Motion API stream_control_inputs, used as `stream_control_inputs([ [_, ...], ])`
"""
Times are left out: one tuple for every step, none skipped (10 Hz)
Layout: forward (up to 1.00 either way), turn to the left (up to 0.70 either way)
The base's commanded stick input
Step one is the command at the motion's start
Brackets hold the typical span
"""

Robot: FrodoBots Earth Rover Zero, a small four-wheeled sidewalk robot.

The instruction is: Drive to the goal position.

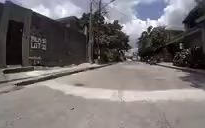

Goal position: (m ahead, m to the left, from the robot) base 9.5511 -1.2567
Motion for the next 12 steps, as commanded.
stream_control_inputs([
  [1.00, -0.02],
  [1.00, -0.03],
  [1.00, -0.03],
  [1.00, -0.01],
  [1.00, 0.01],
  [1.00, 0.03],
  [1.00, 0.05],
  [1.00, 0.05],
  [1.00, -0.03],
  [1.00, -0.18],
  [1.00, -0.33],
  [1.00, -0.35],
])
